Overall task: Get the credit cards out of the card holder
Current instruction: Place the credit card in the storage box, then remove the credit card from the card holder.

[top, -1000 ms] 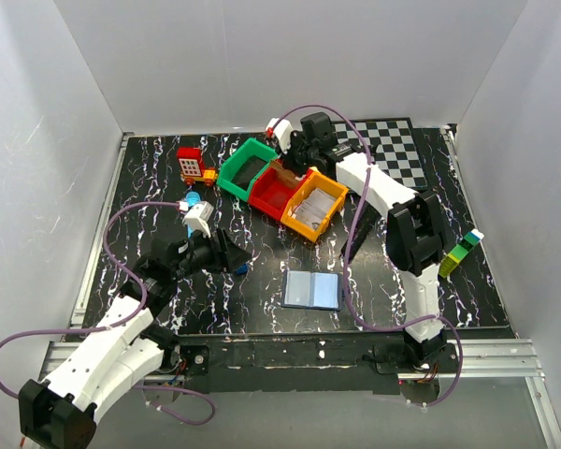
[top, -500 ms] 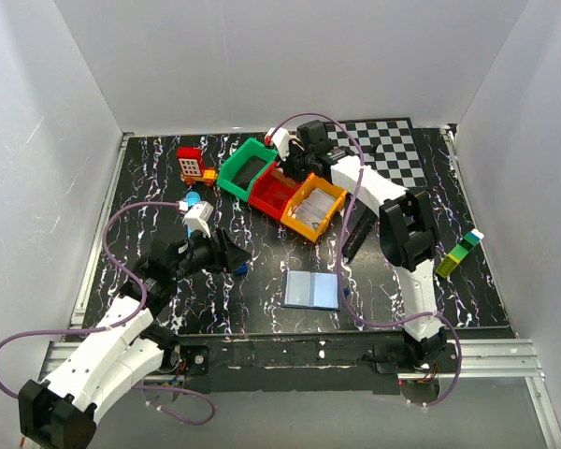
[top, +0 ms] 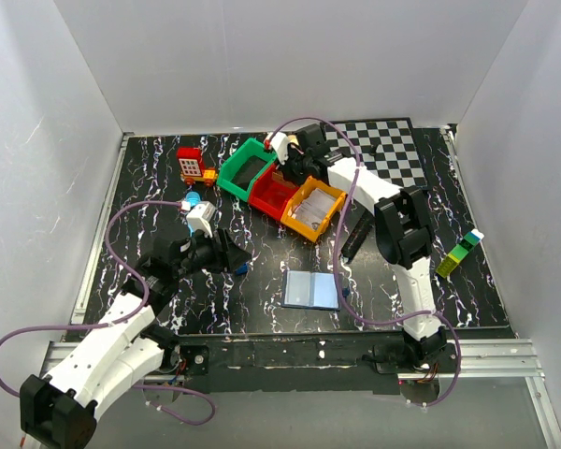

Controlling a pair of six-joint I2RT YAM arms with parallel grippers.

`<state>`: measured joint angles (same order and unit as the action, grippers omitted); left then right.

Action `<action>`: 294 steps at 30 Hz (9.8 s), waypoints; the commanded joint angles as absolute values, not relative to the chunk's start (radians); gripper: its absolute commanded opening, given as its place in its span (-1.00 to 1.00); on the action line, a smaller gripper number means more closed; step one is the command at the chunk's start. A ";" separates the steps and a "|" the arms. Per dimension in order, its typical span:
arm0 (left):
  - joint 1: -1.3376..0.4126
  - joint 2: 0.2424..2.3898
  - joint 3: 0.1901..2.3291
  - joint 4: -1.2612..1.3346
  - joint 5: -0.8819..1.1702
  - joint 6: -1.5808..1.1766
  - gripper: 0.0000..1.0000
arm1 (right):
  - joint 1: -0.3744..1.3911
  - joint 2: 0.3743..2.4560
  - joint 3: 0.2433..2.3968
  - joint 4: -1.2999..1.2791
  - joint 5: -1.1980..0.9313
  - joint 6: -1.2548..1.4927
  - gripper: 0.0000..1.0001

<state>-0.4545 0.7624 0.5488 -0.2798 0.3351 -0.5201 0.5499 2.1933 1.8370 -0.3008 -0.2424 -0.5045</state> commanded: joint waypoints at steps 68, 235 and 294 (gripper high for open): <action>-0.451 0.838 0.574 -0.267 0.341 -0.488 0.08 | 0.545 2.333 2.017 -0.399 -0.147 -0.519 -0.97; -0.877 1.316 0.655 -0.043 0.141 -0.888 0.40 | 0.676 1.134 0.683 -0.588 -0.032 0.603 -0.97; -1.012 1.471 0.771 0.054 0.224 -0.690 0.33 | 0.676 1.221 0.684 -0.552 -0.052 0.557 -0.97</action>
<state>-0.9756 1.5074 0.7086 0.0673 0.2428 -0.7456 0.6796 1.2133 0.6456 -0.5667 -0.0414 0.5701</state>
